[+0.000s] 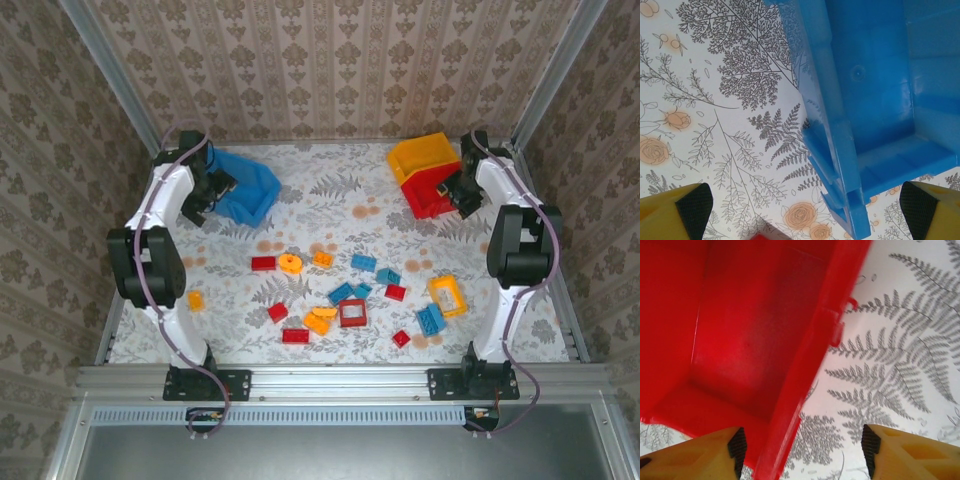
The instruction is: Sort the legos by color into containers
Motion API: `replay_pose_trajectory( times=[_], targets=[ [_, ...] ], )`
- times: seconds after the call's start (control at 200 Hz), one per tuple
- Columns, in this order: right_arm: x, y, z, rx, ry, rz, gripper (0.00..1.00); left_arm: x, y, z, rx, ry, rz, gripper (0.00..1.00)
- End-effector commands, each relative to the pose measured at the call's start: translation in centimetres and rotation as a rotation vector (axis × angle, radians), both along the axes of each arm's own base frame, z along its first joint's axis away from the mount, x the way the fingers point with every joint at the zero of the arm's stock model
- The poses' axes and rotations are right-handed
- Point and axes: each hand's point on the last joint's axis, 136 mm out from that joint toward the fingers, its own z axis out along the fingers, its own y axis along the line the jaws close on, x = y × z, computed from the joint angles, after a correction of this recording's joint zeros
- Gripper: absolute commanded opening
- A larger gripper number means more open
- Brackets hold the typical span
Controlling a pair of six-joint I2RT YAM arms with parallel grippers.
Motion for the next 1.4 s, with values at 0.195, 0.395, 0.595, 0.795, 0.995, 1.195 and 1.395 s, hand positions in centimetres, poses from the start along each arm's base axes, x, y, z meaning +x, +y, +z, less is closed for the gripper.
replay_pose_trajectory(
  times=[0.195,0.395,0.595,0.795,0.995,1.195,1.395],
  targets=[
    [0.0,-0.5,-2.0,-0.028,0.077,0.065,0.44,1.7,-0.6,-0.6,-0.028,0.008,-0.028,0.91],
    [0.0,-1.0,-1.6,-0.113,0.106,0.163,0.28,1.1,-0.5,-1.7,0.005,0.062,-0.054,0.75],
    [0.2,-0.5,-0.6,-0.227,0.123,0.313,0.19,0.5,-0.5,-2.6,0.045,0.085,-0.105,0.59],
    [0.2,0.7,0.0,-0.279,0.126,0.442,0.14,1.1,-0.6,-2.2,0.114,0.083,-0.217,0.45],
    [0.7,2.5,0.5,-0.305,0.094,0.592,0.13,1.0,-1.0,-2.0,0.179,0.108,-0.356,0.35],
    [0.8,3.9,0.7,-0.311,0.084,0.651,0.12,-0.1,-0.9,-2.3,0.212,0.149,-0.403,0.36],
    [0.8,5.3,0.8,-0.312,0.08,0.683,0.11,-0.2,-1.5,-2.6,0.157,0.119,-0.381,0.5]
  ],
)
